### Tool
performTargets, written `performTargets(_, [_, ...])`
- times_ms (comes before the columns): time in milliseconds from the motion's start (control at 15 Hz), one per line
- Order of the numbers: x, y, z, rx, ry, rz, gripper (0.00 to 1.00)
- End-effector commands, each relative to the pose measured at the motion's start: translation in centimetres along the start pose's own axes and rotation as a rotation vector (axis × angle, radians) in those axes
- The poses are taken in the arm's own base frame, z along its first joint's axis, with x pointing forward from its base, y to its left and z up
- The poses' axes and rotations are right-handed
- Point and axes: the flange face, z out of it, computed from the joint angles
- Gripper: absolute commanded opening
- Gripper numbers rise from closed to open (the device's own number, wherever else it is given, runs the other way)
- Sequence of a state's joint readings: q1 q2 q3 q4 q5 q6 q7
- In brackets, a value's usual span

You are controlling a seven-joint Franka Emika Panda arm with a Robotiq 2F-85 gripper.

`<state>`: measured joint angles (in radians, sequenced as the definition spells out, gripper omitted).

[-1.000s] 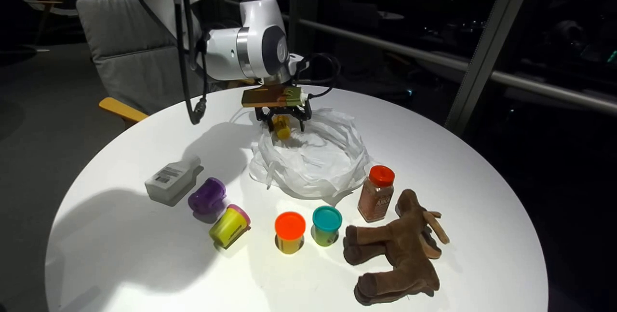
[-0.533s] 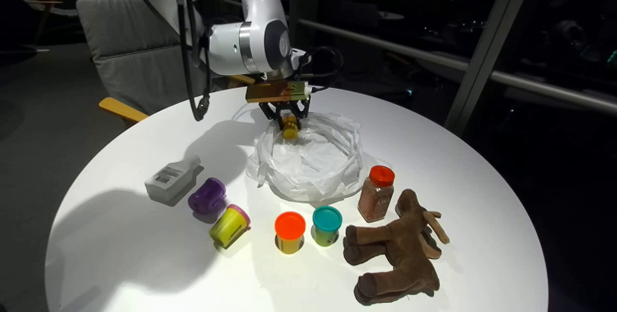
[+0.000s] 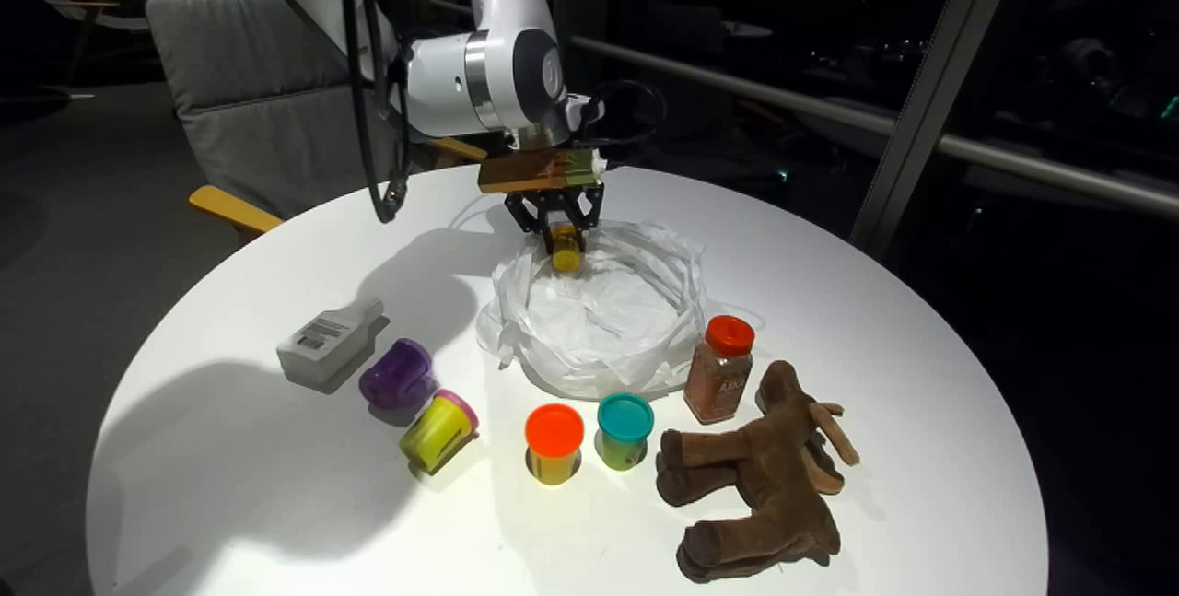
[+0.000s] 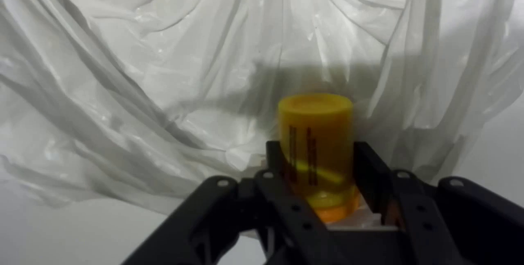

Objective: Pick up all the objects from the plastic bag and put them on the table.

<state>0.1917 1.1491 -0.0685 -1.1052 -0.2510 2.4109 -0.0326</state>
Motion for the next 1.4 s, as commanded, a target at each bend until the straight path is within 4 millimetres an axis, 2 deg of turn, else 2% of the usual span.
performTargets(0, [-0.5,1.8,-2.8,-0.081,-0.071,0.065,0.22])
performTargets(200, [-1.2,2.4,-5.3,-0.148,-0.101,0.121,0.22])
performTargets(333, [-1.9,1.6,-7.1,-0.164,-0.119,0.131,0.22])
performTargets(533, [-3.0,-2.5,-10.6,-0.091,-0.126,0.061,0.22])
performTargets(733, [-4.2,-7.7,-13.9,0.005,-0.095,-0.026,0.22])
performTargets(933, [-6.7,-12.5,-16.1,0.071,-0.095,-0.072,0.22])
performTargets(1067, [-8.1,-15.1,-14.7,0.118,-0.102,-0.072,0.22])
performTargets(1333, [-9.7,-19.9,-10.7,0.179,-0.045,-0.05,0.22])
